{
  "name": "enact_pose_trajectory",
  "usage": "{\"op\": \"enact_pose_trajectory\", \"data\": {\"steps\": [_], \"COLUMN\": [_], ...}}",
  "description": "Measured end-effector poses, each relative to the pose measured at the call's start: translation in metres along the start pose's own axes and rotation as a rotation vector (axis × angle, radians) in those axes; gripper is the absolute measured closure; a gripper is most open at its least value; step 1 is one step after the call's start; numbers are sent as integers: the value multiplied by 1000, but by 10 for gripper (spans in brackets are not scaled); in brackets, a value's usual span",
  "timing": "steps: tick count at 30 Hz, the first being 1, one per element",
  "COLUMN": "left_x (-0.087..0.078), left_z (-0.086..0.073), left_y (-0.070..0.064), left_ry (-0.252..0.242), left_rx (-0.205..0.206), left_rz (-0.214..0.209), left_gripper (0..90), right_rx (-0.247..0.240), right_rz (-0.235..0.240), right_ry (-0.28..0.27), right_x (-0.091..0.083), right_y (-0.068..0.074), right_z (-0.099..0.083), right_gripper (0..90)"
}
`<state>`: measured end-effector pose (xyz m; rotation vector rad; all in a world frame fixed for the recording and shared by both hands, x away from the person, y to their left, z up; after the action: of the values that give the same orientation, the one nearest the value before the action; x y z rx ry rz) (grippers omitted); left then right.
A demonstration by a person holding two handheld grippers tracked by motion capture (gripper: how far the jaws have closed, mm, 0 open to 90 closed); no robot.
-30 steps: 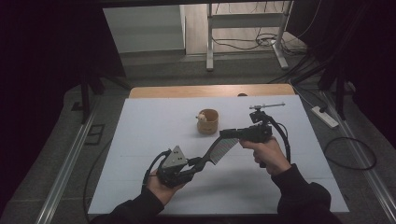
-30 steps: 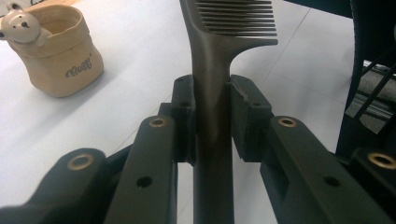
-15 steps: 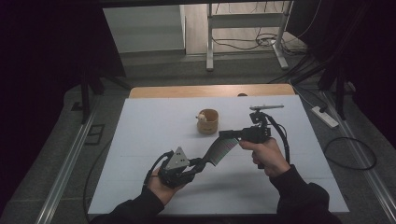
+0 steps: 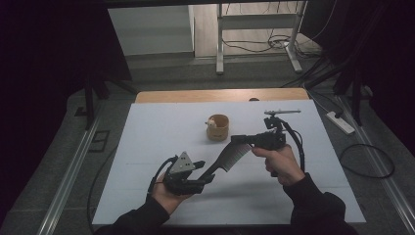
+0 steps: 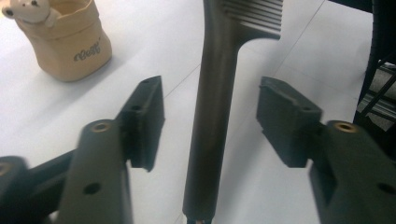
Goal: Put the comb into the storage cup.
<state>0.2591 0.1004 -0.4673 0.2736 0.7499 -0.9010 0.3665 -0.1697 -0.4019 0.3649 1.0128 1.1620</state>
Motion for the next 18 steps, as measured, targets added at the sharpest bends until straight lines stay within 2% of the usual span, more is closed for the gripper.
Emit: {"op": "enact_pose_trajectory", "data": {"steps": [5,12,15,18], "left_x": [-2,-11,-15,-19], "left_z": [-3,-10,-14,-19], "left_y": [5,11,14,17], "left_ry": [21,22,50,52], "left_rx": [-33,-86,-91,-105], "left_rz": [-20,-30,1,4], "left_gripper": [270,120,83,56], "right_rx": [-15,-29,-37,-40], "right_rz": [-9,-44,-54,-65], "right_ry": [-8,-23,-32,-44], "right_x": [-2,-6,-9,-12], "right_y": [1,0,0,-1], "right_z": [0,2,3,4], "right_gripper": [842,842,842,842]}}
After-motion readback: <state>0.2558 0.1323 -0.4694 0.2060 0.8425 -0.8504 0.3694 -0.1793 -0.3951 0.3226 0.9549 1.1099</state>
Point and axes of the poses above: each handheld gripper's, and its own axes: x roughly forward along the jaws, z roughly out of its top, y roughly to its left, the point moved 1 cm from there along x, roughly forward along the jaws, and after that the axes turned 9 degrees about y, right-handed, at the moved point
